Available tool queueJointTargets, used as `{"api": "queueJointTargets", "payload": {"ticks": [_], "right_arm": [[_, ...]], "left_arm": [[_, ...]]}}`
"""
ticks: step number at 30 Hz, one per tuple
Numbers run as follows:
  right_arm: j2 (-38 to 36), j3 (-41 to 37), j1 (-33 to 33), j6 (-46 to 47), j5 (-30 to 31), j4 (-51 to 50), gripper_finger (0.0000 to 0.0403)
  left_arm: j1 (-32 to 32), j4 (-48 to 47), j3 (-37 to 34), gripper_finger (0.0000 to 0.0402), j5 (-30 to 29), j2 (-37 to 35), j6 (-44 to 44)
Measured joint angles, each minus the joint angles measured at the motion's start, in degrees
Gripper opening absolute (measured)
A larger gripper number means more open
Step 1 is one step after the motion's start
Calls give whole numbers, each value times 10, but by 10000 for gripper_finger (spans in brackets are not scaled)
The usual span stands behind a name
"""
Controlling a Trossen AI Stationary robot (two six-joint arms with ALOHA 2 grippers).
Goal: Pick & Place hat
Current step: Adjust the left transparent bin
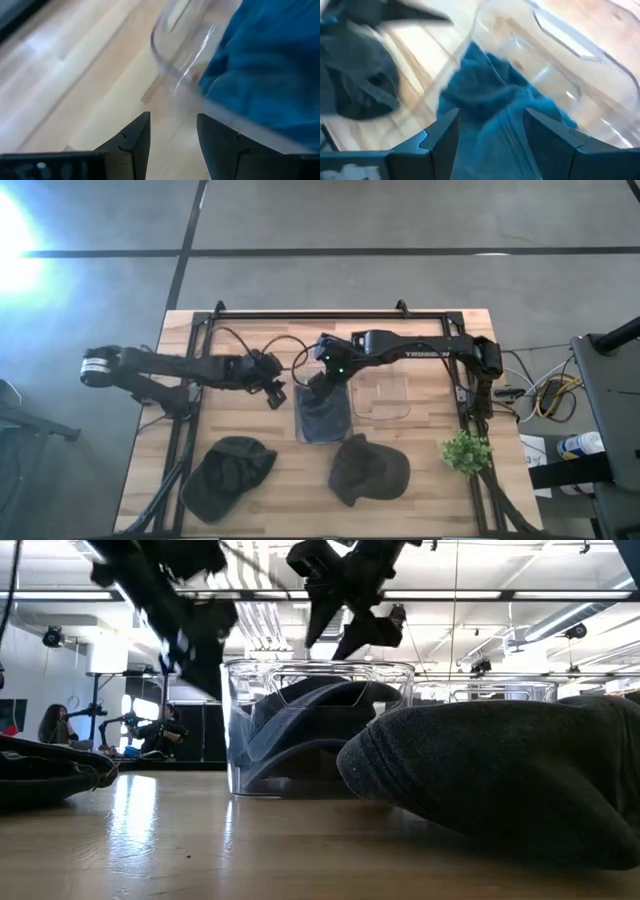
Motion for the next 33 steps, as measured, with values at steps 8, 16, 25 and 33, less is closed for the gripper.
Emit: {"api": "queueJointTargets", "payload": {"ticks": [8, 16, 25, 33], "right_arm": [[-10, 15, 57, -33, 17, -145, 215], [-22, -19, 168, -182, 29, -149, 215], [-4, -52, 233, -313, 119, -64, 215], [34, -58, 229, -375, 116, -10, 215]], "left_arm": [[-95, 71, 49, 154, 211, -34, -72], [-217, 76, 145, 154, 118, 94, 96], [-231, -36, 219, 154, 53, 186, 115], [-243, -63, 211, 154, 54, 188, 81]]}}
